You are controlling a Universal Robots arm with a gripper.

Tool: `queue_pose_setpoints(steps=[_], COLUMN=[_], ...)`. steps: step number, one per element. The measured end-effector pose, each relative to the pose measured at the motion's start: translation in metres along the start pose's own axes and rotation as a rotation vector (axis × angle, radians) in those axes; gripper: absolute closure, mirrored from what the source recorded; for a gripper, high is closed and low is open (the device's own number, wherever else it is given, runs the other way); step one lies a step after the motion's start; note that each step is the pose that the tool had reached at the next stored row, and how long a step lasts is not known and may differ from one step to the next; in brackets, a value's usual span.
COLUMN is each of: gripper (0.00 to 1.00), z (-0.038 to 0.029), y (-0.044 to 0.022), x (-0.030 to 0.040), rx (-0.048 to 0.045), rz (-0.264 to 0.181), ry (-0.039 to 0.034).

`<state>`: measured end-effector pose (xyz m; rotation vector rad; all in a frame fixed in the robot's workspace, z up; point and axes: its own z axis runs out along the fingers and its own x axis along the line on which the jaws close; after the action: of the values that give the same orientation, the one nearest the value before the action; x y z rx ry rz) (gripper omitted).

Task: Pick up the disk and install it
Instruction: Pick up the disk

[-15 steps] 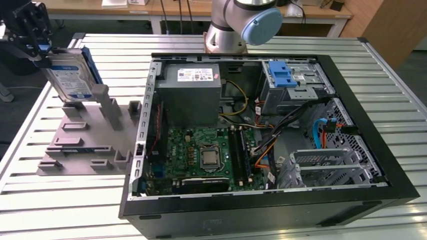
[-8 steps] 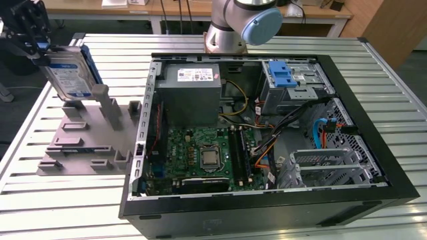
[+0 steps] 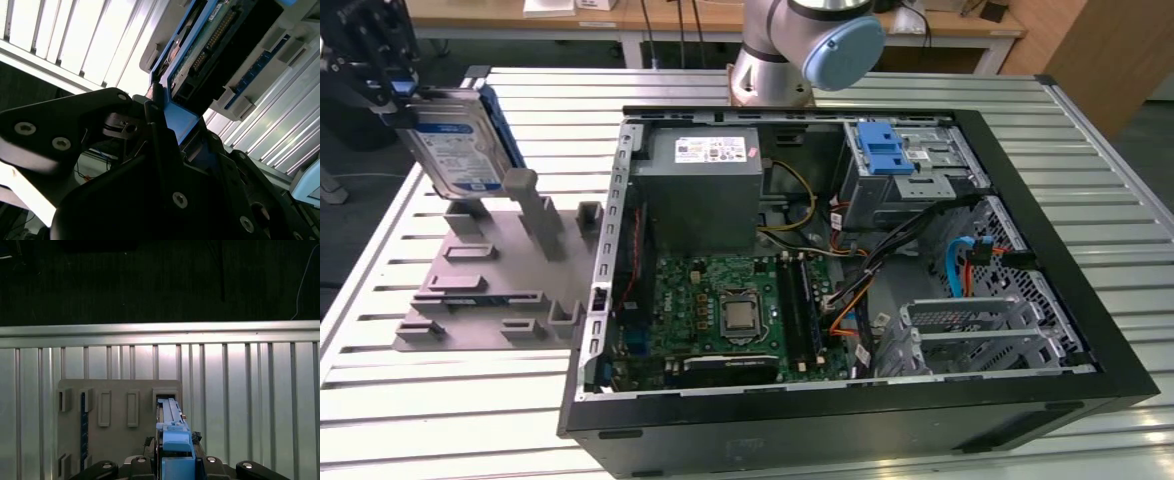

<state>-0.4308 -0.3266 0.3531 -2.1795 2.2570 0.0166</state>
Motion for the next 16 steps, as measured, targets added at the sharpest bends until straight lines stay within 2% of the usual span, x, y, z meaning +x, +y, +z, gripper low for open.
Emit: queue_pose_setpoints(steps=[16], gripper=[0.64], z=[-0.0085], y=[0.0], x=[-0.0001], rx=[0.0], rz=[0.0], ry=[0.0])
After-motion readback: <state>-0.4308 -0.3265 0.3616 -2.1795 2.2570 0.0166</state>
